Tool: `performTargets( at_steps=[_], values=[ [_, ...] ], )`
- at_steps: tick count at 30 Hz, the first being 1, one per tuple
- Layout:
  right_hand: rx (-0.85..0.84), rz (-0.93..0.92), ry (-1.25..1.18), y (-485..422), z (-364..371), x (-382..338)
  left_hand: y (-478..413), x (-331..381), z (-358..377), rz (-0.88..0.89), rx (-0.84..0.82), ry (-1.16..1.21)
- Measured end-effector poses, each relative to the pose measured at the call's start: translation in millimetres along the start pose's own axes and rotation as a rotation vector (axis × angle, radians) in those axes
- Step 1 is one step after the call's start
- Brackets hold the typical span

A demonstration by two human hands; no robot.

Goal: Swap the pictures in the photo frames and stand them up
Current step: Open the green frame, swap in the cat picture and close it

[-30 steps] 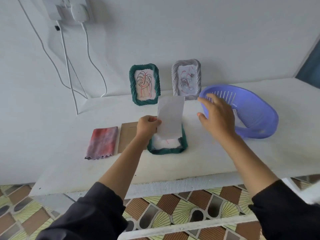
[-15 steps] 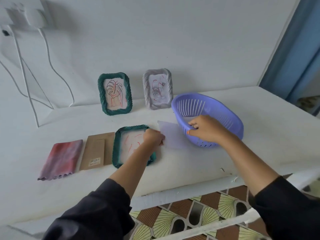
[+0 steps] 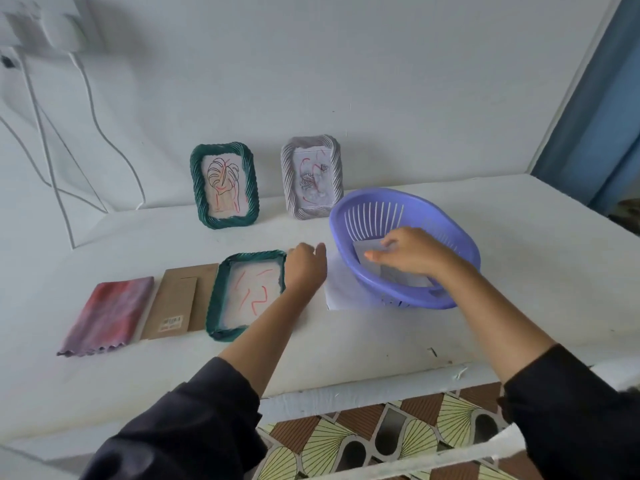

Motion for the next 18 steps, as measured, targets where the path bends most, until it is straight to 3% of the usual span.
performTargets(
  at_steps=[2,4,7,18],
  values=[
    [0.011,0.15,0.147,-18,-11,19,2,12,-6,0.063,0.028,0.199],
    [-0.078,0.303,0.208,-31,-8,32,1,20,-6,0.121,-0.058,0.363],
    [-0.233,0.446,0.195,-38,3,43,5,26,-1,0.184,-0.202,0.311],
    [-0.072,0.431,0.264,-40,-2,48,10,32,0,0.205,-0.223,0.264]
  ],
)
Point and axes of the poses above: each hand's wrist, its own y-axis away from the middle knuckle, its own z-axis out of the palm, x = y × z, the point moved 3 cm from there along -y, towards the middle knuckle, and after that the axes turned 15 degrees about -x, right-handed, at the moved point
